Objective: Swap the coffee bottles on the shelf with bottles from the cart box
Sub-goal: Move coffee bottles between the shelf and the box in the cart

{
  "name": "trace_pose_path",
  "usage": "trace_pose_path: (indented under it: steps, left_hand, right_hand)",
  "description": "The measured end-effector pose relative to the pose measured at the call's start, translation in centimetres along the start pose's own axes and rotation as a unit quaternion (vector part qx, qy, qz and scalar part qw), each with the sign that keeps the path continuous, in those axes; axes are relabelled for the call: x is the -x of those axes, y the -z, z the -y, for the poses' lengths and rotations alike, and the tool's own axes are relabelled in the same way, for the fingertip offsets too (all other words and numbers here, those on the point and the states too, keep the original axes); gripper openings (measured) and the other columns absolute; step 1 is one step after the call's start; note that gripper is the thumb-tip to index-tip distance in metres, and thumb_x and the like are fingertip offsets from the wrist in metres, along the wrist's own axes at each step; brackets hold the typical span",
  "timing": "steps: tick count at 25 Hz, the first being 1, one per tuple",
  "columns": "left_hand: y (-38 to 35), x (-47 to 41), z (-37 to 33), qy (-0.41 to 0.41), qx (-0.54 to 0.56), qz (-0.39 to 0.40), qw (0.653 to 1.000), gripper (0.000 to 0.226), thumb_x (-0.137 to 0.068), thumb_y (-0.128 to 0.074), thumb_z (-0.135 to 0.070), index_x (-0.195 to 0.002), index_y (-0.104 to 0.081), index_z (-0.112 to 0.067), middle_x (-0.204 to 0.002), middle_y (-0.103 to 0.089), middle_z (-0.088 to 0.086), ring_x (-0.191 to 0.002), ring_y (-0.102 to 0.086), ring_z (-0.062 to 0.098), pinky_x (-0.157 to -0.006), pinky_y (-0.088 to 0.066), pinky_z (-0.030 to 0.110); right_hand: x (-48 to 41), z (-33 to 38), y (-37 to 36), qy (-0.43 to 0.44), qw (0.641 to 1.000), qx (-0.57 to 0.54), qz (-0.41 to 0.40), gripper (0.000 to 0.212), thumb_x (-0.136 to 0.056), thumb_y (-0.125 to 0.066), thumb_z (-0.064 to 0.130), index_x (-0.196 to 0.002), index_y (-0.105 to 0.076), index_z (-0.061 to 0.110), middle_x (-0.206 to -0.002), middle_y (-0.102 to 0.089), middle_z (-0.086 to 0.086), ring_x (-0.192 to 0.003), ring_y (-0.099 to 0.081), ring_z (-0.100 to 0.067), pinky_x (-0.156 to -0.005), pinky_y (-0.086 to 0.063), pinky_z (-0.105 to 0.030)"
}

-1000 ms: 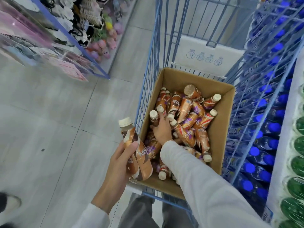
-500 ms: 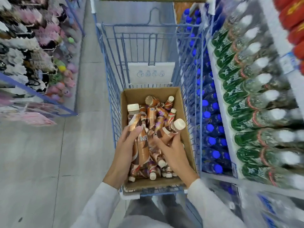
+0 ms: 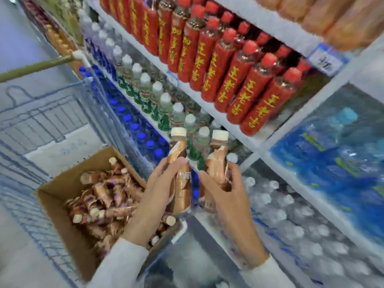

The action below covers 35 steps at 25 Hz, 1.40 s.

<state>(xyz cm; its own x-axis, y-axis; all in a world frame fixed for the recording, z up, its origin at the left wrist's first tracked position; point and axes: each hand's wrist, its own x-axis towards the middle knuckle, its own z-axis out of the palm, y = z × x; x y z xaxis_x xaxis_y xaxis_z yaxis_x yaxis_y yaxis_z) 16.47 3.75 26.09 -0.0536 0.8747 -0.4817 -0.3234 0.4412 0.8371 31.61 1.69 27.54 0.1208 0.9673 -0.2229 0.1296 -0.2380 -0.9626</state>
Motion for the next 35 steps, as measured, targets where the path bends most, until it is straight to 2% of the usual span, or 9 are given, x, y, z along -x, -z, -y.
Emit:
trace_pose_path:
  steps: [3, 6, 10, 16, 20, 23, 28, 32, 35]
  left_hand:
    - [-7.4, 1.5, 1.0, 0.004, -0.047, 0.055, 0.997, 0.032, -0.084, -0.069, -0.05, -0.114, -0.07, -0.038, -0.1, -0.077, -0.009, -0.094, -0.072, 0.011, -0.089, -0.053, 0.034]
    - [-15.5, 3.8, 2.1, -0.005, -0.071, 0.088, 0.994, 0.025, -0.087, -0.069, -0.049, -0.106, -0.071, -0.034, -0.094, -0.076, -0.006, -0.083, -0.071, 0.01, -0.078, -0.053, 0.029]
    - [-24.7, 7.2, 3.9, -0.032, -0.099, 0.169, 0.98, 0.026, -0.093, -0.067, -0.033, -0.112, -0.069, -0.016, -0.098, -0.074, 0.008, -0.075, -0.065, 0.016, -0.066, -0.051, 0.014]
    - [-36.4, 14.5, 4.3, -0.05, -0.087, 0.239, 0.966, 0.012, -0.079, -0.073, -0.038, -0.078, -0.076, -0.027, -0.08, -0.072, 0.0, -0.079, -0.068, 0.019, -0.084, -0.05, 0.041]
    - [-43.4, 15.0, 1.1, -0.098, -0.09, 0.293, 0.947, 0.022, -0.083, -0.073, -0.04, -0.092, -0.074, -0.02, -0.088, -0.071, 0.009, -0.08, -0.068, 0.024, -0.081, -0.054, 0.04]
    - [-48.1, 14.3, -1.6, -0.155, -0.116, 0.326, 0.925, 0.041, -0.066, -0.077, -0.055, -0.091, -0.074, -0.023, -0.091, -0.073, 0.005, -0.085, -0.069, 0.025, -0.089, -0.054, 0.048]
    - [-54.5, 10.9, -4.9, -0.252, -0.154, 0.364, 0.883, 0.094, -0.066, -0.082, -0.06, -0.144, -0.052, -0.017, -0.136, -0.064, 0.003, -0.12, -0.064, 0.021, -0.107, -0.048, 0.044]
    - [-56.0, 8.9, -4.6, -0.289, -0.169, 0.343, 0.878, 0.078, -0.091, -0.071, -0.038, -0.155, -0.034, -0.016, -0.152, -0.045, -0.004, -0.136, -0.046, 0.015, -0.104, -0.037, 0.028]
    - [-55.8, 7.5, -3.7, -0.312, -0.179, 0.366, 0.858, 0.049, -0.094, -0.069, -0.033, -0.139, -0.05, -0.031, -0.125, -0.062, -0.016, -0.111, -0.059, -0.006, -0.091, -0.044, 0.019]
  right_hand:
    - [2.0, 0.9, 7.6, 0.01, 0.998, -0.01, -0.067, 0.031, -0.081, -0.078, 0.045, -0.106, -0.06, 0.046, -0.093, -0.073, 0.013, -0.083, -0.071, -0.009, -0.072, -0.058, -0.022]
    - [4.8, 1.2, 15.9, 0.02, 0.991, -0.01, -0.132, 0.032, -0.08, -0.078, 0.049, -0.107, -0.062, 0.043, -0.091, -0.072, 0.012, -0.082, -0.07, -0.011, -0.078, -0.06, -0.036]
    - [8.2, 1.7, 25.6, 0.054, 0.979, -0.021, -0.194, 0.033, -0.078, -0.078, 0.051, -0.105, -0.062, 0.039, -0.085, -0.071, 0.009, -0.076, -0.069, -0.014, -0.069, -0.06, -0.035]
    - [11.2, 3.9, 36.7, 0.095, 0.958, -0.018, -0.271, 0.036, -0.075, -0.082, 0.05, -0.103, -0.063, 0.039, -0.088, -0.071, 0.017, -0.077, -0.07, -0.009, -0.079, -0.06, -0.045]
    - [11.1, 7.6, 42.3, 0.142, 0.934, -0.005, -0.328, 0.035, -0.074, -0.081, 0.053, -0.1, -0.062, 0.039, -0.085, -0.071, 0.012, -0.076, -0.069, -0.01, -0.073, -0.059, -0.037]
    - [9.2, 10.2, 45.5, 0.169, 0.906, 0.039, -0.386, 0.043, -0.07, -0.079, 0.06, -0.103, -0.061, 0.04, -0.088, -0.071, 0.009, -0.077, -0.067, -0.009, -0.071, -0.055, -0.032]
    - [5.2, 12.7, 49.2, 0.186, 0.895, 0.073, -0.4, 0.039, -0.074, -0.079, 0.057, -0.103, -0.057, 0.042, -0.092, -0.065, 0.015, -0.082, -0.064, -0.003, -0.069, -0.051, -0.023]
    - [2.5, 11.7, 50.5, 0.19, 0.892, 0.074, -0.402, 0.041, -0.078, -0.079, 0.049, -0.112, -0.056, 0.044, -0.096, -0.068, 0.021, -0.084, -0.063, 0.006, -0.076, -0.05, -0.021]
    - [1.3, 10.6, 51.0, 0.188, 0.89, 0.073, -0.408, 0.052, -0.08, -0.076, 0.052, -0.126, -0.055, 0.037, -0.109, -0.068, 0.018, -0.094, -0.064, 0.001, -0.087, -0.055, -0.028]
